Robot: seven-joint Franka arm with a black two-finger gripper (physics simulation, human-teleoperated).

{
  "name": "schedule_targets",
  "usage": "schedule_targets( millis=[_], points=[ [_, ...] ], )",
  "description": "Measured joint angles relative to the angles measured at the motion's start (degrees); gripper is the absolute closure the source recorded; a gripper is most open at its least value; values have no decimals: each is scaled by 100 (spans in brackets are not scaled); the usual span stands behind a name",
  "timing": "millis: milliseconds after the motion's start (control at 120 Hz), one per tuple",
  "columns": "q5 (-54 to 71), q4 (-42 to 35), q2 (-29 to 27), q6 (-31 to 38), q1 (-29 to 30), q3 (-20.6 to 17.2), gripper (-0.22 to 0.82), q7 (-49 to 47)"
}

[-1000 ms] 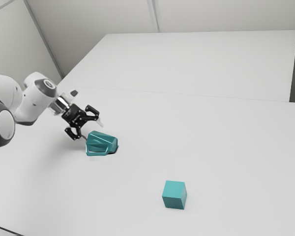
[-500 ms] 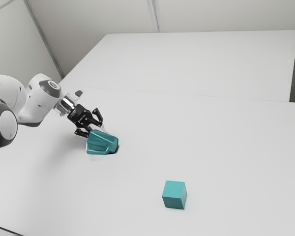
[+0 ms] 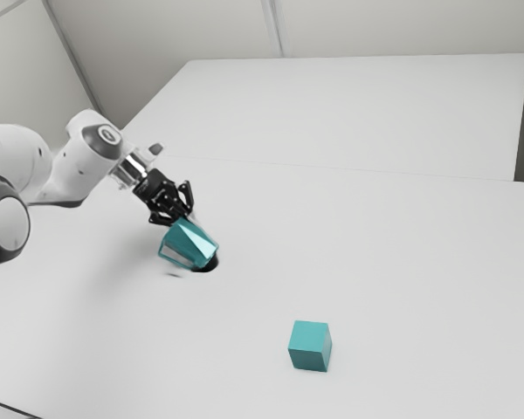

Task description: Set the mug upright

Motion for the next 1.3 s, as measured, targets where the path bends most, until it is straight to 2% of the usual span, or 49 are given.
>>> schedule_targets(
  millis=[242,417,633,875,1300],
  points=[
    [1509,-221,-725,489,-165,-444,78,-154],
    [2943,-874,-1381,962,-338,-865,78,-498],
    [4066,-1595,-1877,1522,-426,-1105,78,-1136],
    [4347,-1992,-1974,2019,-400,-1149,78,-1849],
    [4392,-2109,-1578,2452,-406,-1175,78,-2636]
  ],
)
